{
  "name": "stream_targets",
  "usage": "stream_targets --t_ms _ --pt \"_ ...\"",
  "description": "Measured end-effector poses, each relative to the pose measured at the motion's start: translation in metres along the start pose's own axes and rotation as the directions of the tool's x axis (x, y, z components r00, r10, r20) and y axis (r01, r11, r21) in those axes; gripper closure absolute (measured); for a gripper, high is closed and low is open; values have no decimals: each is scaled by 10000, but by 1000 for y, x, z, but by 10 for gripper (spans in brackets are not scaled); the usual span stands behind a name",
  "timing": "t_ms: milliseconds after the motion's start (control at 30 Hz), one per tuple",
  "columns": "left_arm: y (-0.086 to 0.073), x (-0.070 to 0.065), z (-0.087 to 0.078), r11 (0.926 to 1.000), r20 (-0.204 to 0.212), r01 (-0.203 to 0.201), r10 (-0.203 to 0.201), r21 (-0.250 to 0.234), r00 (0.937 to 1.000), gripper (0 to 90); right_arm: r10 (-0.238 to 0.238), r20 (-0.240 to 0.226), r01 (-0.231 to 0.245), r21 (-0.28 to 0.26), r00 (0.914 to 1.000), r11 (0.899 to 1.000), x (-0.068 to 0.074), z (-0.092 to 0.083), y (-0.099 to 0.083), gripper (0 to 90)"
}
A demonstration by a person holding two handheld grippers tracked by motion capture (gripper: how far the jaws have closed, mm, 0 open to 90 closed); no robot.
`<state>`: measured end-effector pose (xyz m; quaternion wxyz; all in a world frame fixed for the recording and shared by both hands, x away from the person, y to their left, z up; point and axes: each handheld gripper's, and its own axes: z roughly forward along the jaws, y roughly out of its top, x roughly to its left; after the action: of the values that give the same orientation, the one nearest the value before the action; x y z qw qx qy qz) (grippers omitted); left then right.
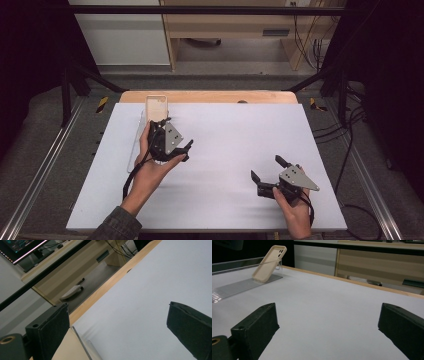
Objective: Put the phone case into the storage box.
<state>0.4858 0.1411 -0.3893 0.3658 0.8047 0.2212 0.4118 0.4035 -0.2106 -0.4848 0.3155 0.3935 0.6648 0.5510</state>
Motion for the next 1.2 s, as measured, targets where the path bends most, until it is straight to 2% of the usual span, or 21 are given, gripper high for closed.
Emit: stream_targets --t_ms 100,233,567,633,767,867,933,1133,1200 --pt "-1 -7 -3 9999 120 -128 128 -38 9998 41 -4 0 4 14 10000 10000 0 0 0 26" --pt "-3 -17 -7 9979 105 -652 652 -17 9978 41 -43 12 43 6 10000 10000 0 0 0 26" --pt "-8 -42 -22 9921 401 -1241 1248 -203 9914 42 -88 -11 88 40 10000 10000 1 1 0 26" --pt "-9 -46 -25 9928 517 -1168 1180 -257 9917 42 -98 -7 98 55 10000 9999 1 1 0 26" --pt "-11 -53 -32 9908 635 -1299 1320 -367 9892 42 -81 7 81 52 10000 10000 1 1 -1 26" --pt "-14 -56 -37 9870 577 -1536 1562 -467 9860 42 -75 0 75 61 10000 10000 1 1 -1 26" --pt "-17 -57 -38 9886 664 -1404 1438 -541 9874 42 -64 15 63 63 10000 10000 1 1 0 26" --pt "-23 -61 -45 9874 845 -1430 1485 -679 9853 40 -87 25 87 61 10000 9999 1 1 -1 26" --pt "-24 -61 -47 9879 923 -1323 1396 -811 9859 40 -99 25 99 80 9999 9999 1 1 -1 26"
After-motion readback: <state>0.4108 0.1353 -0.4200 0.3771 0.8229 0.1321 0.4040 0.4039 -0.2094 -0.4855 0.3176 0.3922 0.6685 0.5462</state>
